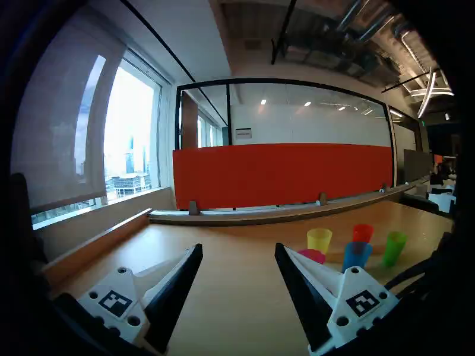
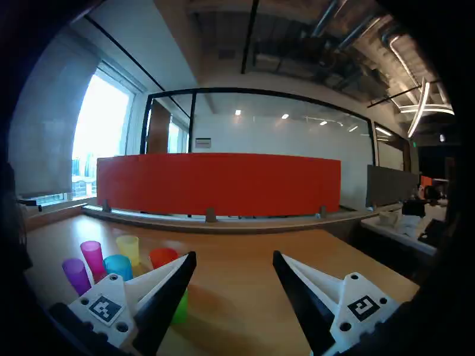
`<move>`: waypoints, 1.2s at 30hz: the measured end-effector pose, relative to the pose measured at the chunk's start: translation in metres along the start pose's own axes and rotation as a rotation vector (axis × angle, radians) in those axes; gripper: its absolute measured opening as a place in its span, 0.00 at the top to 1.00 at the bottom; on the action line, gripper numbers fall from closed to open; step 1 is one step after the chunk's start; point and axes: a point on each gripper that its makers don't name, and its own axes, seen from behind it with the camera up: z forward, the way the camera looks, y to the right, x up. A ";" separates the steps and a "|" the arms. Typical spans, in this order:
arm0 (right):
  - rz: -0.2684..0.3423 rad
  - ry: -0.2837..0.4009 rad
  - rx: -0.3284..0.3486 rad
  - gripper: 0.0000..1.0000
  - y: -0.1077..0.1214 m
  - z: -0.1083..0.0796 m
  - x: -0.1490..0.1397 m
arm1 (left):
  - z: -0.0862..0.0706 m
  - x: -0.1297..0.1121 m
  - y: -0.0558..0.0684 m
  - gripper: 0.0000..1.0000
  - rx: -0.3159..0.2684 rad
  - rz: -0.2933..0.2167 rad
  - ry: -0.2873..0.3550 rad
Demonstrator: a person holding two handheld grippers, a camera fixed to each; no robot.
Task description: Pour water
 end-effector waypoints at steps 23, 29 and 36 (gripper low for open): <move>0.009 -0.049 0.012 0.00 -0.011 -0.015 0.097 | 0.000 0.113 0.030 0.10 -0.149 0.043 -0.076; -0.003 -0.077 0.037 0.00 -0.017 -0.013 0.097 | 0.001 0.110 0.043 0.10 -0.191 0.051 -0.116; -0.023 -0.120 0.076 0.00 -0.024 -0.015 0.090 | 0.002 0.109 0.049 0.10 -0.222 0.055 -0.148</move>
